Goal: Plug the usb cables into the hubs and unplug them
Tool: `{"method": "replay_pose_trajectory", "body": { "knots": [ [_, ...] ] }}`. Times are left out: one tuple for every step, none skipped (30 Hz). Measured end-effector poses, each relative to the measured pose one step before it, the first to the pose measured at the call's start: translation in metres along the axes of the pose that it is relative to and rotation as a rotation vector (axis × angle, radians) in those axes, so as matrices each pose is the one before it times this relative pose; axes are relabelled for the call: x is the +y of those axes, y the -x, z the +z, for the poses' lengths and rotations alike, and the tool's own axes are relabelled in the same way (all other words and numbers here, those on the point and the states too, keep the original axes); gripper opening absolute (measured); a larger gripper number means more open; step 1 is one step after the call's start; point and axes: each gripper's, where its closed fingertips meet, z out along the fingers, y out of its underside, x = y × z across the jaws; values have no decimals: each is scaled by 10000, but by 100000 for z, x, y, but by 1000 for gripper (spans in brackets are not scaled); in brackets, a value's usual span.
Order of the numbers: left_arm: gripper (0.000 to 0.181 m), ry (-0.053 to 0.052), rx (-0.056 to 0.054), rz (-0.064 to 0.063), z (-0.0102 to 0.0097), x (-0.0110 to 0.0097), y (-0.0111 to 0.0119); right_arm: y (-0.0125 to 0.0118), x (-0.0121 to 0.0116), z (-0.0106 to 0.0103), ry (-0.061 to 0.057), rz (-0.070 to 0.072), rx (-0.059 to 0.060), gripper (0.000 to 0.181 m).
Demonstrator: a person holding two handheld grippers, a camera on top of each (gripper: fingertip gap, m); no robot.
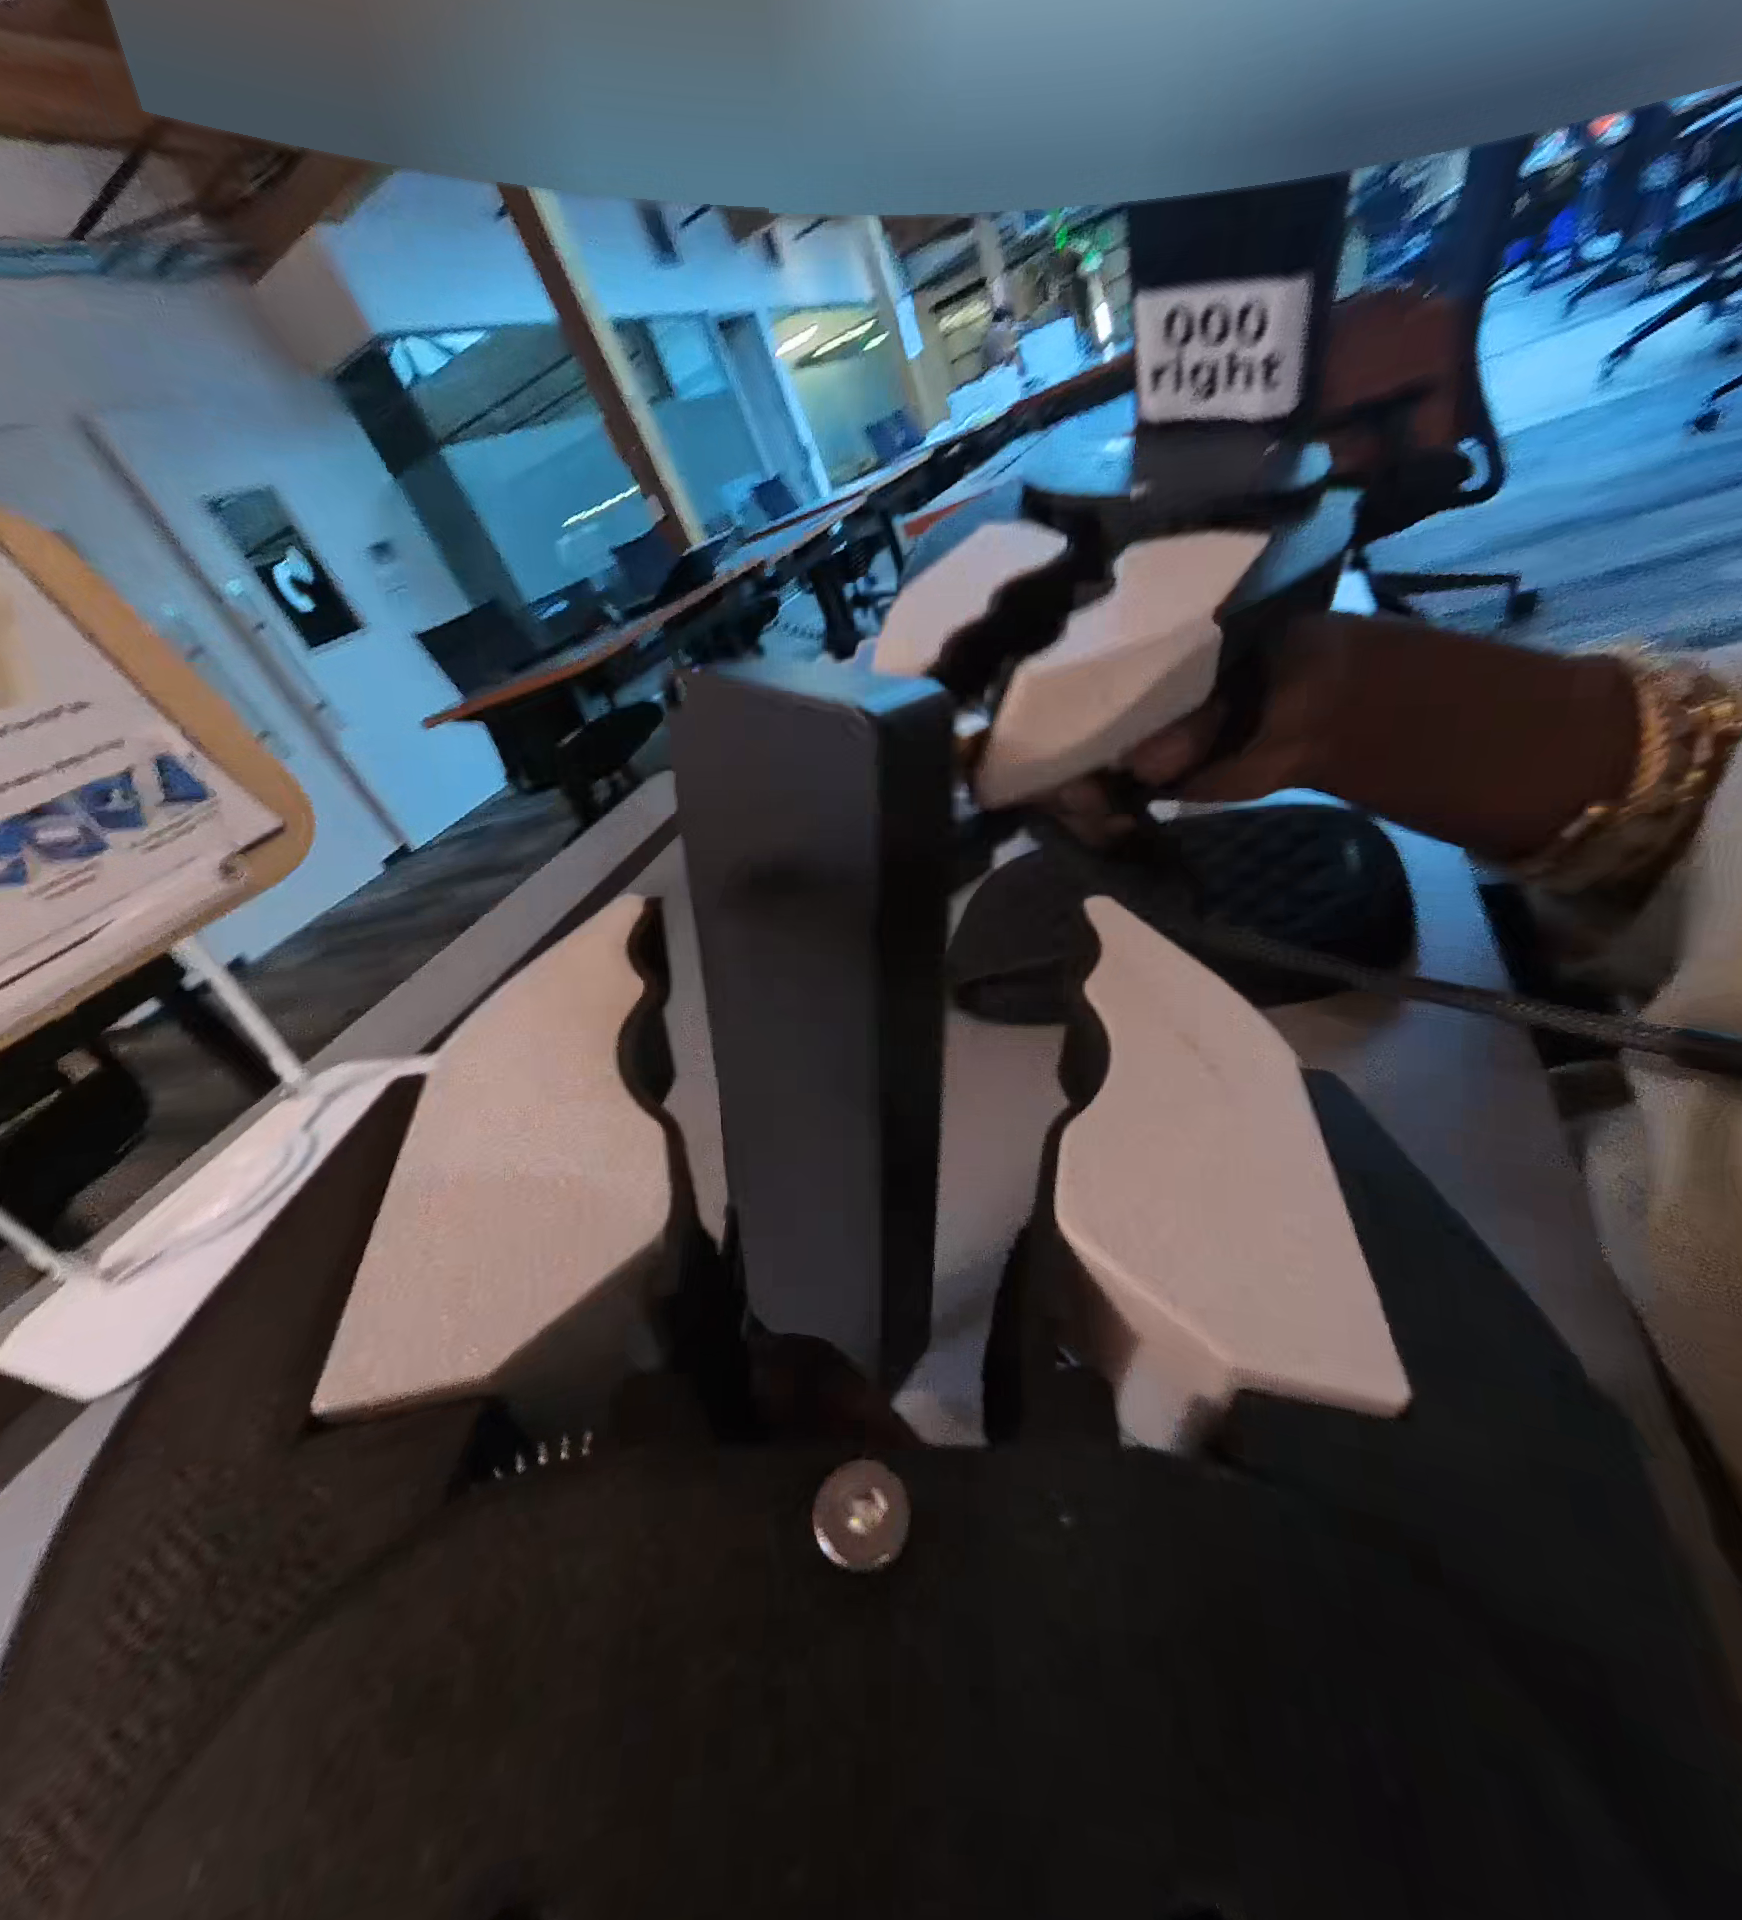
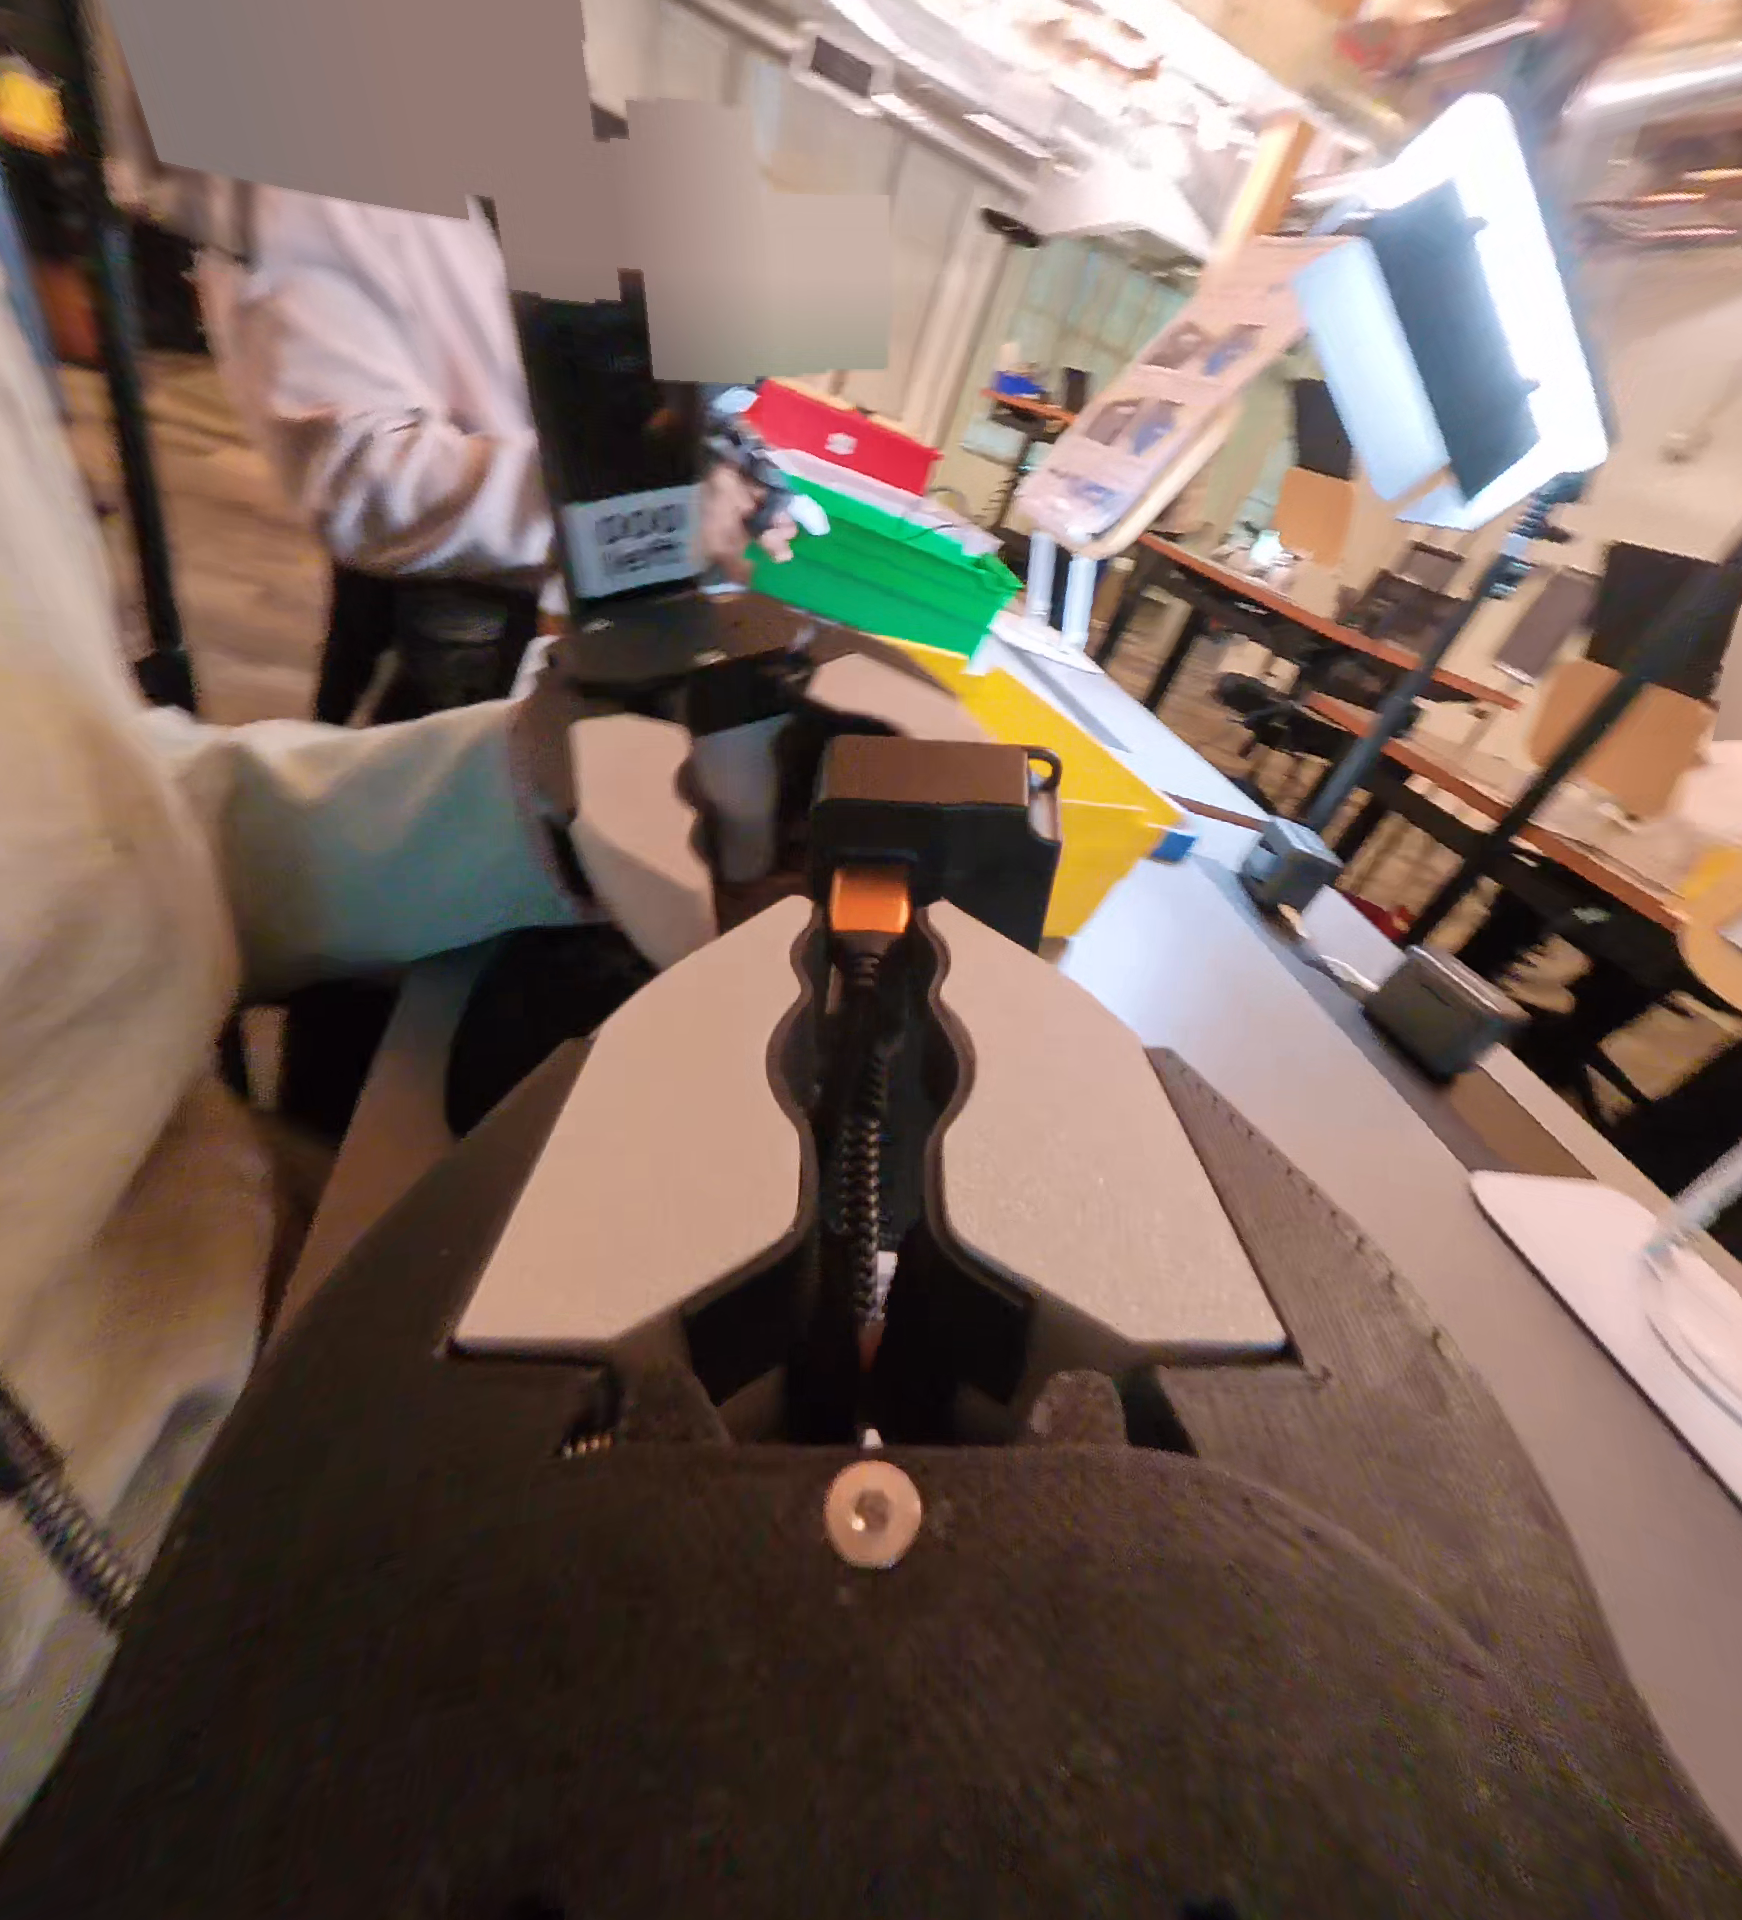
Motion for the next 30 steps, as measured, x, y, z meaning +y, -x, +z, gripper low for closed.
{"method": "replay_pose_trajectory", "body": {
  "knots": [
    [77, -205, 261, 23, -155, -607, -161, 802, -112, 84, 49, -247, -570, 15],
    [77, -176, 396, 30, -19, -518, -428, 765, -123, 152, 65, -263, -516, 15],
    [77, -143, 516, -31, 92, -420, -656, 663, -113, 197, 77, -256, -421, 15],
    [77, -48, 526, -105, 185, -256, -732, 461, -122, 192, 62, -211, -285, 15],
    [73, 88, 416, -103, 214, -1, -605, 284, -116, 137, 23, -142, -173, 15],
    [67, 159, 180, 16, 143, 211, -312, 200, -43, 48, 16, -70, -136, 15],
    [61, 52, -69, 212, -21, 177, 61, 148, 38, -22, 17, -12, -108, 15],
    [58, -55, 31, 211, -93, 92, -86, 124, 63, -4, -17, 33, -67, 15],
    [58, -73, 2, 98, -43, 19, -80, 60, 28, 23, -62, 46, -12, 15],
    [57, -98, -36, 52, -37, -14, -10, 16, -2, 29, -63, 56, 18, 15],
    [57, -121, -40, 15, -32, -15, 9, -70, 4, 18, -16, 69, 67, 15],
    [58, -146, -122, -47, -48, -12, 155, -218, 17, 17, 30, 74, 181, 15],
    [58, -119, -178, -134, -59, 26, 276, -272, 54, 35, 93, 66, 224, 15],
    [58, -53, -129, -85, -55, 98, 201, -157, 82, 51, 138, 37, 163, 15],
    [57, -33, -89, 7, -72, 87, 79, -23, 74, 62, 124, -5, 94, 15],
    [57, -16, 6, 19, -93, 29, -44, 92, 33, 60, 95, -58, 23, 15],
    [58, 13, 95, 16, -63, 36, -163, 160, 37, 35, 86, -100, -37, 15],
    [58, 32, 113, 33, -35, 40, -176, 203, 53, -10, 90, -129, -117, 15],
    [57, 51, 170, 68, 20, 61, -267, 212, 71, -99, 88, -162, -189, 15],
    [57, 74, 141, 94, 116, 41, -255, 171, 80, -140, 80, -158, -208, 15],
    [57, 87, 90, 87, 139, 41, -173, 94, 64, -139, 53, -103, -175, 15],
    [57, 47, 22, 58, 97, 16, -41, -1, 41, -83, 8, -34, -89, 15],
    [57, -11, -33, -15, 17, -6, 73, -127, -14, 4, -38, 51, 31, 15],
    [57, -55, -90, -74, -53, -22, 172, -159, -25, 68, -44, 118, 109, 15],
    [57, -37, -95, -63, -115, 6, 174, -167, -41, 109, -7, 102, 182, 16],
    [57, -6, -140, -73, -117, 0, 224, -107, -45, 112, 44, 39, 199, 16],
    [58, -3, -52, -53, -117, 1, 72, -19, -29, 92, 71, 21, 152, 15],
    [58, -9, -18, -18, -104, 5, 6, 53, -22, 98, 63, 36, 113, 16],
    [58, -4, 49, -15, -97, 19, -61, 87, -13, 67, 29, 52, 68, 16],
    [57, 9, 66, 12, -68, 26, -115, 162, 12, 36, -15, 59, -24, 15]
  ]
}}
